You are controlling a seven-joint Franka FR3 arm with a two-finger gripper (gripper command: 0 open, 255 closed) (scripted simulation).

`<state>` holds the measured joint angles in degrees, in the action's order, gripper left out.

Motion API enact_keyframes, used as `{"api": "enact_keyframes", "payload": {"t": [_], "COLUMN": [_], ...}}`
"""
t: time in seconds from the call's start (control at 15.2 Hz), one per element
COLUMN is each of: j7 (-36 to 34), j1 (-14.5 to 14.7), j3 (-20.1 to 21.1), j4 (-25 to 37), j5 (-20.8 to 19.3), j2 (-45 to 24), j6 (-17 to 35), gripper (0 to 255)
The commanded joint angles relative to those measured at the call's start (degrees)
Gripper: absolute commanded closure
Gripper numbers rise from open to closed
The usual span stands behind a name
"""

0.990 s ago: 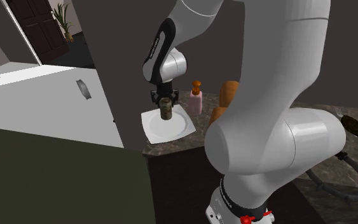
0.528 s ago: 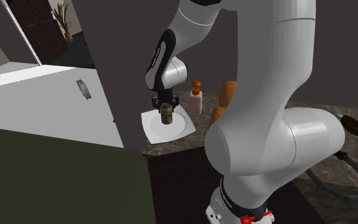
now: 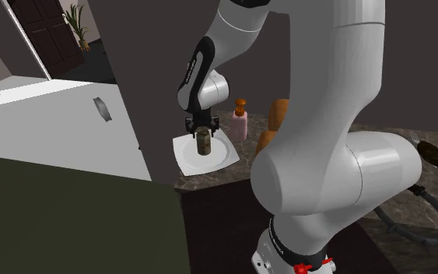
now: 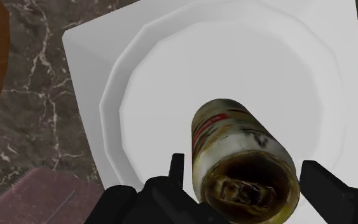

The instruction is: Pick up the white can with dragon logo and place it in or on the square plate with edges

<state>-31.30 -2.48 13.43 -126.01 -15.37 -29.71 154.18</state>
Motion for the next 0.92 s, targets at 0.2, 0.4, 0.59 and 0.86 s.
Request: {"api": "enact_keyframes", "payload": {"t": [0.2, 0.4, 0.59, 0.86], "j7": [-0.01, 1.17, 2.3, 2.3], "j1": [0.01, -1.2, -2.15, -2.15], "j3": [0.0, 1.55, 2.82, 2.82], "j4": [0.01, -0.83, -1.3, -1.3], "j5": [0.0, 1.61, 3.21, 3.21], "j2": [0.01, 3.65, 6.81, 6.81], "j6": [0.0, -2.79, -5.4, -5.4], "gripper": [0, 0, 0, 0]}}
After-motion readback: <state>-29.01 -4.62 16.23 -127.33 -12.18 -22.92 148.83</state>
